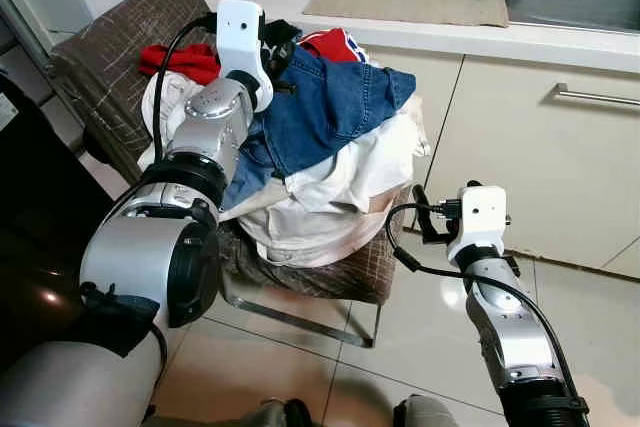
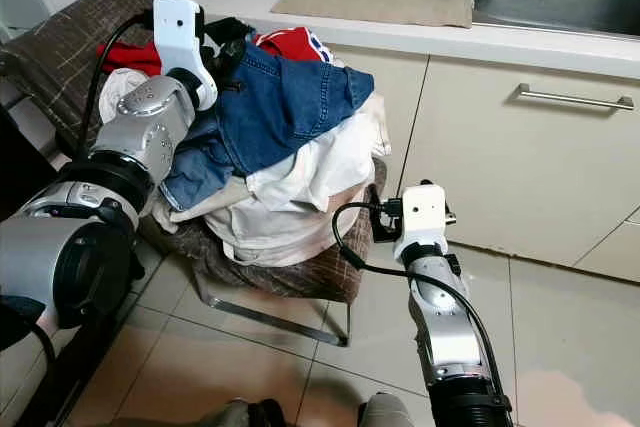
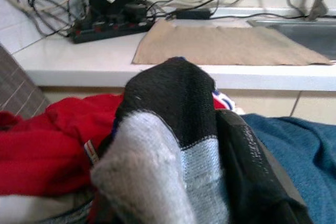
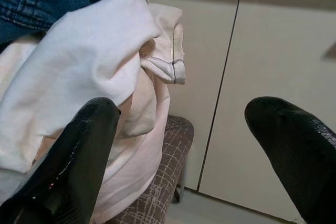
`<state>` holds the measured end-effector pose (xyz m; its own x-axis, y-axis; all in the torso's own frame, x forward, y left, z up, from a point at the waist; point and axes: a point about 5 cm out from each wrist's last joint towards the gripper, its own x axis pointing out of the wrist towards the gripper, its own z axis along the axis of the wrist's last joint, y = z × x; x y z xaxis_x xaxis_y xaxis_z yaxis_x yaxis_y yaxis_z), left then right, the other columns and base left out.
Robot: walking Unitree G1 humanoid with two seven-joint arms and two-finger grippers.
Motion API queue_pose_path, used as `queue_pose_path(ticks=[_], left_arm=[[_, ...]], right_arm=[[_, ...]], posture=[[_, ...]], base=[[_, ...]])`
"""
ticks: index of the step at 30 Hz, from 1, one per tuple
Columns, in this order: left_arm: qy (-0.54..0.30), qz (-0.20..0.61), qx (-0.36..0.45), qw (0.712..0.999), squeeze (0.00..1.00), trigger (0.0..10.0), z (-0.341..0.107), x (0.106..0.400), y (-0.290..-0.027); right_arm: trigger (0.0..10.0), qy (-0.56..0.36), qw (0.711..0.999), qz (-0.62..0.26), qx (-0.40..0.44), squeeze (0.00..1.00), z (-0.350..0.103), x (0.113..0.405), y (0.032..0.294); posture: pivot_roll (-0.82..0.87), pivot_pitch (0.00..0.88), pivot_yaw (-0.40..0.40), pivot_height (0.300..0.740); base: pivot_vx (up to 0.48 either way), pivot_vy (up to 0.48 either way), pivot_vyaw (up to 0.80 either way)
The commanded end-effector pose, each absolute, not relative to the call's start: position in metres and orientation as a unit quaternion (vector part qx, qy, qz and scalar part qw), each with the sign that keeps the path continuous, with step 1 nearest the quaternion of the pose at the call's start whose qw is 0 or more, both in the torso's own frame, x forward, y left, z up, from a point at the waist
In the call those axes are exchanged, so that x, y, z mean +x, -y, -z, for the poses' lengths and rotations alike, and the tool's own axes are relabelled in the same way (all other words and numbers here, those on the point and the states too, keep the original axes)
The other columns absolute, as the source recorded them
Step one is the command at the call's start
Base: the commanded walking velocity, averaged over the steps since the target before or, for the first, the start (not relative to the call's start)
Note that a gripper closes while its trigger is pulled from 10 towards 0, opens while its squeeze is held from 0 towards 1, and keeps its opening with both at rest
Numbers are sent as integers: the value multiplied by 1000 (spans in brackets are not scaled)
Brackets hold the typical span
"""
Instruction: Clothes washing
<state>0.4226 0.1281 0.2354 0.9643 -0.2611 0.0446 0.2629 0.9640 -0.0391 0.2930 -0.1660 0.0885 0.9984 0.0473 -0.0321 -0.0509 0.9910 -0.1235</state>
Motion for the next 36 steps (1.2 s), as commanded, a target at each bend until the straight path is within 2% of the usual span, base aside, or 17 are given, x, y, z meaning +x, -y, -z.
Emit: queue_pose_path(ticks=[1, 2, 5, 10, 11, 16, 17, 18, 22, 27, 29, 32, 36], left_arm=[[11, 111, -39, 993, 1000, 10000, -235, 423, -137], [11, 111, -39, 993, 1000, 10000, -235, 423, -137], [18, 76, -103, 992, 1000, 10000, -244, 426, -148], [15, 54, -126, 990, 1000, 10000, -246, 426, -153], [6, 48, -123, 991, 0, 10000, -243, 426, -154], [-13, 36, -130, 991, 0, 10000, -234, 425, -155], [-18, 32, -141, 989, 0, 7255, -231, 425, -155], [-20, 31, -157, 987, 0, 0, -230, 425, -156], [-32, 19, -177, 984, 0, 0, -226, 424, -159], [-14, -2, -238, 971, 0, 0, -226, 424, -166], [-9, 1, -220, 976, 0, 0, -227, 424, -166], [25, 65, -199, 977, 0, 0, -234, 424, -152], [47, 63, -172, 982, 0, 0, -240, 424, -150]], right_arm=[[10000, -14, 998, -23, -59, 0, -87, 291, 167], [10000, -14, 998, -23, -59, 0, -87, 291, 167], [10000, -15, 998, -20, -57, 0, -87, 290, 168], [10000, -16, 998, -19, -57, 0, -86, 290, 168], [10000, -16, 998, -19, -57, 0, -86, 290, 168], [10000, -17, 998, -19, -57, 0, -85, 289, 168], [10000, -18, 998, -19, -57, 0, -85, 289, 168], [10000, -18, 998, -20, -58, 0, -85, 289, 168], [10000, -18, 998, -20, -58, 0, -85, 289, 168], [10000, -17, 998, -22, -62, 0, -86, 290, 169], [10000, -17, 998, -23, -62, 0, -86, 290, 169], [10000, -17, 998, -23, -62, 0, -85, 290, 169], [10000, -18, 998, -22, -61, 0, -85, 290, 169]], posture=[[-287, 36, 113, 740], [-287, 36, 113, 740], [-287, 36, 113, 740], [-290, 35, 118, 740], [-290, 35, 118, 740], [-290, 35, 118, 740], [-293, 37, 121, 740], [-293, 37, 121, 740], [-295, 34, 120, 740], [-299, 20, 121, 740], [-299, 20, 121, 740], [-300, 14, 121, 740], [-300, 14, 121, 740]], base=[[0, 0, 0], [0, 0, 0], [0, 0, 0], [0, 0, 0], [0, 0, 0], [0, 0, 0], [0, 0, 0], [0, 0, 0], [0, 0, 0], [0, 0, 0], [0, 0, 0], [0, 0, 0], [0, 0, 0]])
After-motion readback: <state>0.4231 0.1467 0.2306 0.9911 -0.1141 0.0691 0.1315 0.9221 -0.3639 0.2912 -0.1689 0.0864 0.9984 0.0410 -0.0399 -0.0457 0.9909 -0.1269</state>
